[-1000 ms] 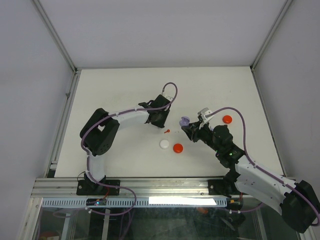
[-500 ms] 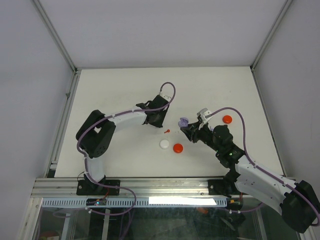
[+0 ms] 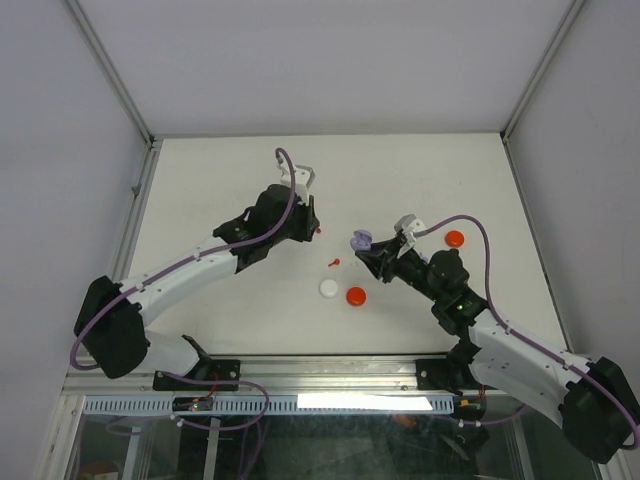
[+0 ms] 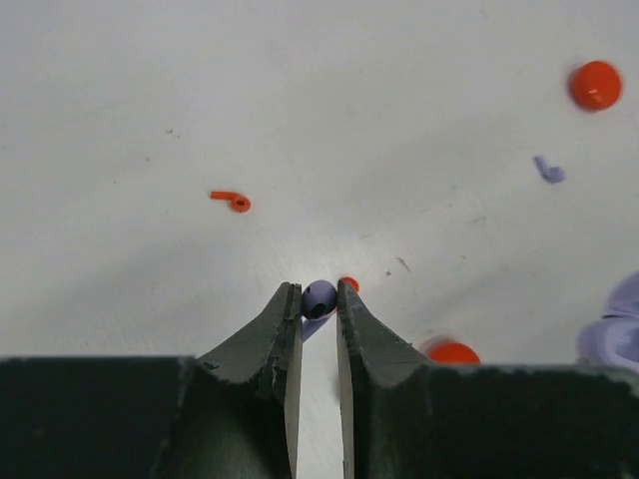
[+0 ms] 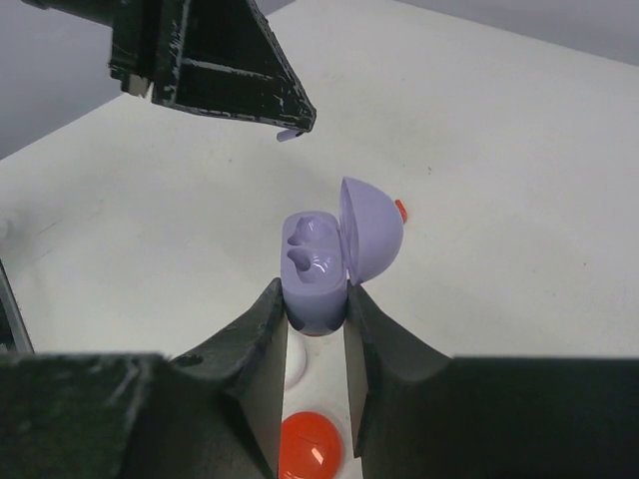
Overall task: Insert the wireless bluetooth earbuds into the charging case
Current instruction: Pick up the earbud from the center of the board, then place the earbud in the charging case.
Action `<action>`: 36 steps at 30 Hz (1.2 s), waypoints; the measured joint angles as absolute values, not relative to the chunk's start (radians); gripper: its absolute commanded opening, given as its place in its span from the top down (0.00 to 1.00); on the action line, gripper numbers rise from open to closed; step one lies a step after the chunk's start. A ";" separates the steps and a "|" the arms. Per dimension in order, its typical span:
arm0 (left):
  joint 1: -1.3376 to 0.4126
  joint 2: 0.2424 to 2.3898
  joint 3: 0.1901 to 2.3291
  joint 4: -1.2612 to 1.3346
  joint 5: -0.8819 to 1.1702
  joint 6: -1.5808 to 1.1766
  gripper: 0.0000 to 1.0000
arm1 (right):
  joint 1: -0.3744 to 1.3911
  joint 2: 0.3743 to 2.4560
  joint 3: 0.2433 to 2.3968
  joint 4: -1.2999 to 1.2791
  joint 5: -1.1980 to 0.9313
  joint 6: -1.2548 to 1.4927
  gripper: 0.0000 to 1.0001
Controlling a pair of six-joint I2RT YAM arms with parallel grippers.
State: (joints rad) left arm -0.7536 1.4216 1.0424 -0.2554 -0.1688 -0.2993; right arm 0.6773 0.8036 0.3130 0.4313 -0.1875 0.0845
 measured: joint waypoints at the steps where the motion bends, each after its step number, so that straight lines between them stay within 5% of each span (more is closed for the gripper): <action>1: -0.754 1.389 1.030 -0.239 -0.160 -0.300 0.96 | 0.677 0.807 0.313 0.448 -0.194 0.084 1.00; 14: -0.754 1.098 0.844 0.041 -0.012 -0.375 0.96 | 0.677 0.879 0.314 0.628 -0.242 0.104 1.00; 36: -0.813 1.057 0.687 0.490 0.166 -0.542 0.97 | 0.681 0.975 0.314 0.895 -0.322 0.154 1.00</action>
